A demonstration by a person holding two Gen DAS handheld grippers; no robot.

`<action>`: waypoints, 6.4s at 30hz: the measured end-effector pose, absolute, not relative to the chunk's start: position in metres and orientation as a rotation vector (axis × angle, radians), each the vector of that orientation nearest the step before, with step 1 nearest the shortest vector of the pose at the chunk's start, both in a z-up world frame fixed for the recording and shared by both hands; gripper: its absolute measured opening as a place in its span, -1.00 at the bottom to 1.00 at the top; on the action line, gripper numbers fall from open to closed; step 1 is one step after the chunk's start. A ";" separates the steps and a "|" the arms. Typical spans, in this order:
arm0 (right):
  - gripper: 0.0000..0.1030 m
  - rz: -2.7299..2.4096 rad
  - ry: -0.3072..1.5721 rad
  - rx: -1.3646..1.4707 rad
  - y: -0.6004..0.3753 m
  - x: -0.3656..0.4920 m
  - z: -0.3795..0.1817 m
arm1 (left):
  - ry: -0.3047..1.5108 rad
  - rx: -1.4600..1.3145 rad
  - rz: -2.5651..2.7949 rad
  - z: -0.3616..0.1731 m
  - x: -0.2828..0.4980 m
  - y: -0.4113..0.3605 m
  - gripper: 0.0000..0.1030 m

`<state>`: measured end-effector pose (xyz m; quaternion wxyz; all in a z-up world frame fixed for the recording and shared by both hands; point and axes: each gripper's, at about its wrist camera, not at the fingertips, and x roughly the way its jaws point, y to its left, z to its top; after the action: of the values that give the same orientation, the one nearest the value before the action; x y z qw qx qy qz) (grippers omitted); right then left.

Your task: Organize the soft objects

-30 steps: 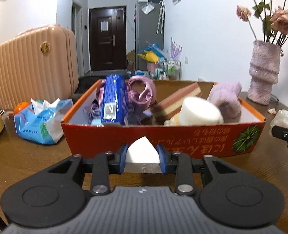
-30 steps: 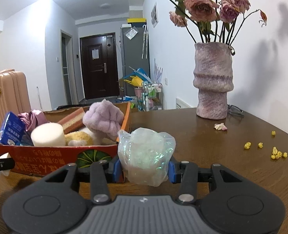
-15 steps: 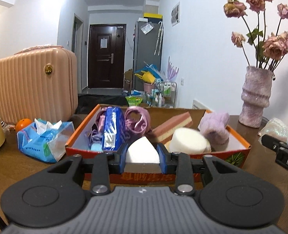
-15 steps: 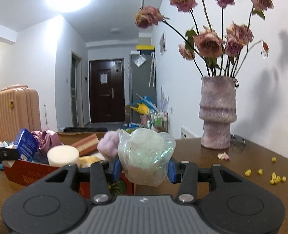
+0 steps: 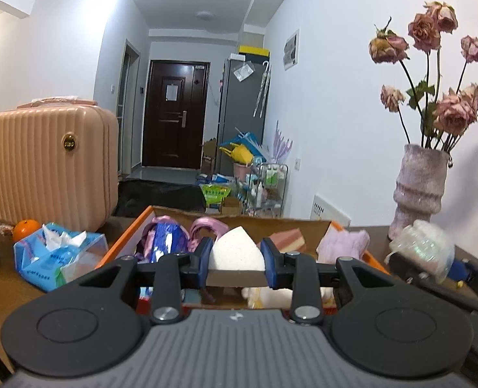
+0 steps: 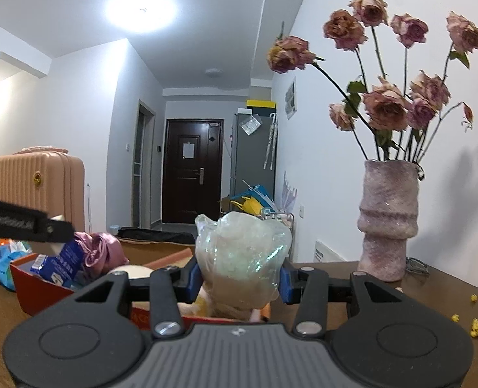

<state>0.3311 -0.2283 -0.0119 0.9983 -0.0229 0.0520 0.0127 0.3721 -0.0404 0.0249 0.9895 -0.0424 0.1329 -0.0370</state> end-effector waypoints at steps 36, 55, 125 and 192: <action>-0.13 0.076 0.122 -0.045 -0.186 0.437 -0.015 | 0.252 -0.083 0.026 0.020 0.474 -0.028 -0.35; 0.93 0.077 0.127 -0.001 -0.194 0.433 -0.015 | 0.191 -0.114 0.128 0.021 0.459 -0.024 1.00; 1.00 0.065 0.102 -0.067 -0.223 0.160 -0.003 | 0.160 0.031 0.020 0.028 0.175 -0.007 1.00; 1.00 0.104 0.204 -0.038 -0.237 0.068 -0.001 | 0.160 0.091 -0.081 0.007 0.081 -0.029 1.00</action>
<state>0.0676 -0.2367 -0.0009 0.9933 -0.0189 0.1016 0.0518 0.0813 -0.0285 0.0071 0.9949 0.0453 0.0801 -0.0402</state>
